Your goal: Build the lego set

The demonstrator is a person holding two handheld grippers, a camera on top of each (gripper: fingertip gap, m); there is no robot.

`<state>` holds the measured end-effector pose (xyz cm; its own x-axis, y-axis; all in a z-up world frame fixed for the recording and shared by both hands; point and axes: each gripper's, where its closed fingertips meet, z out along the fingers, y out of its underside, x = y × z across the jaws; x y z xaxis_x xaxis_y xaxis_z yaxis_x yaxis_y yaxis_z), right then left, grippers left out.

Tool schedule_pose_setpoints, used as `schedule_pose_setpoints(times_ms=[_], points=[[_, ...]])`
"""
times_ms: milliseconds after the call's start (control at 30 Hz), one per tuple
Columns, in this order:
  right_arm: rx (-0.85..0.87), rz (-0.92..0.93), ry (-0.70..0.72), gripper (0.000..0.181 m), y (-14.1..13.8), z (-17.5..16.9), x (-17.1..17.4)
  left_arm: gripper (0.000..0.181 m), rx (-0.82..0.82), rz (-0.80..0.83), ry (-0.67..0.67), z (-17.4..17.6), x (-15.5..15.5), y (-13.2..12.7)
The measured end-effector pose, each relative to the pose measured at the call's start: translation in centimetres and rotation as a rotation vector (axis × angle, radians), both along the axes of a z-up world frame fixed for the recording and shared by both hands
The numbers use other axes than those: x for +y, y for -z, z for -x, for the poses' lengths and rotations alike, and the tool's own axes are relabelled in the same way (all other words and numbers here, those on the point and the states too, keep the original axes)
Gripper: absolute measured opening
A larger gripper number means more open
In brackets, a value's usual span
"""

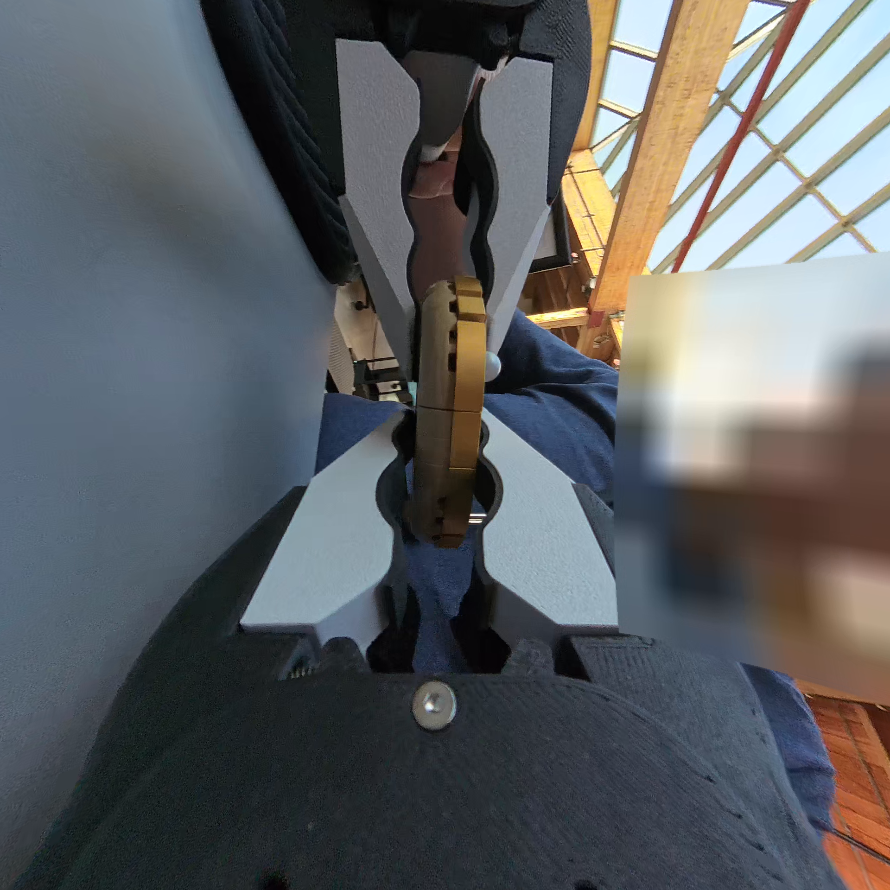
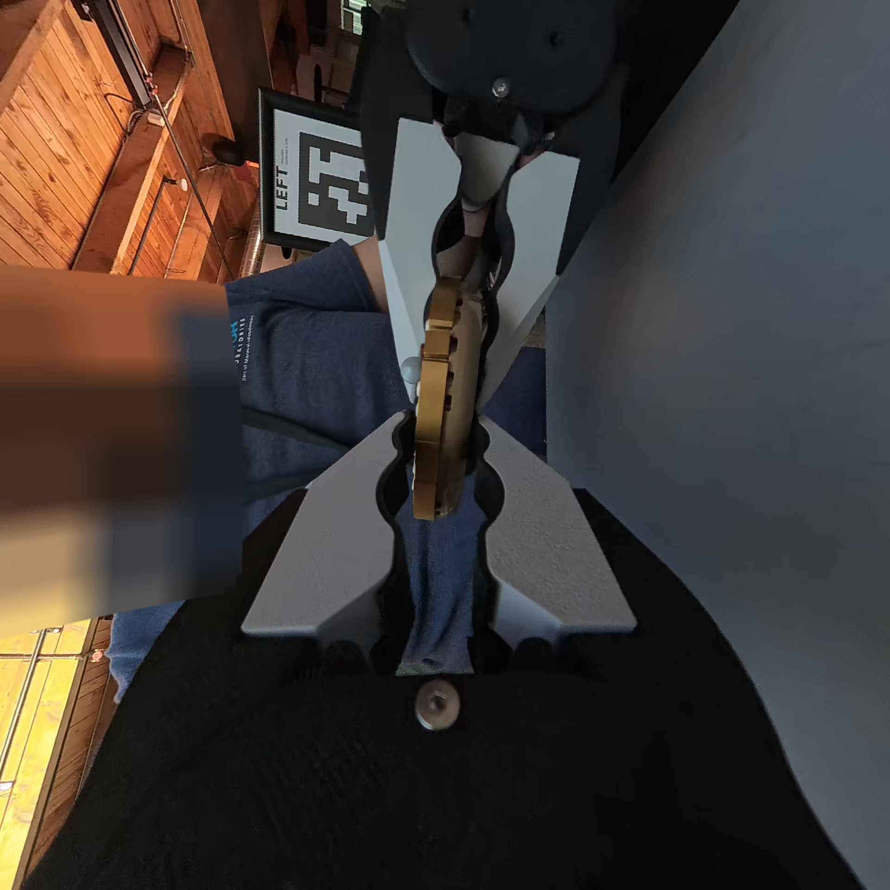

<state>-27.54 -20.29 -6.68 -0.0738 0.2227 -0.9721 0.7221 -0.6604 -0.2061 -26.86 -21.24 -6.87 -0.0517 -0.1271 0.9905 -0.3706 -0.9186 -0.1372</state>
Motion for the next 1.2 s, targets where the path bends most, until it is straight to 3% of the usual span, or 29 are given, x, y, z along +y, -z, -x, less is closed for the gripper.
schedule_pose_setpoints(times_ms=[33,167,300,400,467,533,800,967,1200], points=[[-0.007,-0.012,0.013,0.020,0.4,0.1,0.2,0.021,0.025,-0.031,-0.012,0.1,0.2,0.4],[0.037,-0.021,0.080,0.031,0.0,0.7,1.2,0.020,0.038,-0.095,-0.079,0.3,0.9,0.4],[0.122,-0.204,0.162,0.042,-1.5,-0.2,3.2,0.020,-0.039,-0.055,-0.171,1.4,1.6,-0.2],[0.167,-0.607,0.337,0.031,-0.8,-2.2,7.8,0.020,-0.093,-0.032,-0.319,3.3,3.3,-0.5],[0.080,-0.966,0.506,0.023,1.3,-4.3,12.5,0.020,-0.111,-0.037,-0.435,4.8,4.6,-0.7],[0.030,-1.167,0.495,0.016,3.1,-5.8,13.6,0.020,-0.121,-0.041,-0.529,6.2,5.7,-0.9],[-0.138,-1.290,0.292,0.018,8.2,-5.3,12.9,0.020,-0.101,-0.050,-0.588,7.1,6.6,-0.6],[-0.108,-1.293,0.313,0.019,7.2,-3.9,13.3,0.020,-0.090,-0.053,-0.587,7.0,6.4,-0.4],[-0.201,-1.329,0.199,0.013,8.6,-2.6,13.8,0.020,-0.084,-0.051,-0.601,7.0,6.5,-0.1]])
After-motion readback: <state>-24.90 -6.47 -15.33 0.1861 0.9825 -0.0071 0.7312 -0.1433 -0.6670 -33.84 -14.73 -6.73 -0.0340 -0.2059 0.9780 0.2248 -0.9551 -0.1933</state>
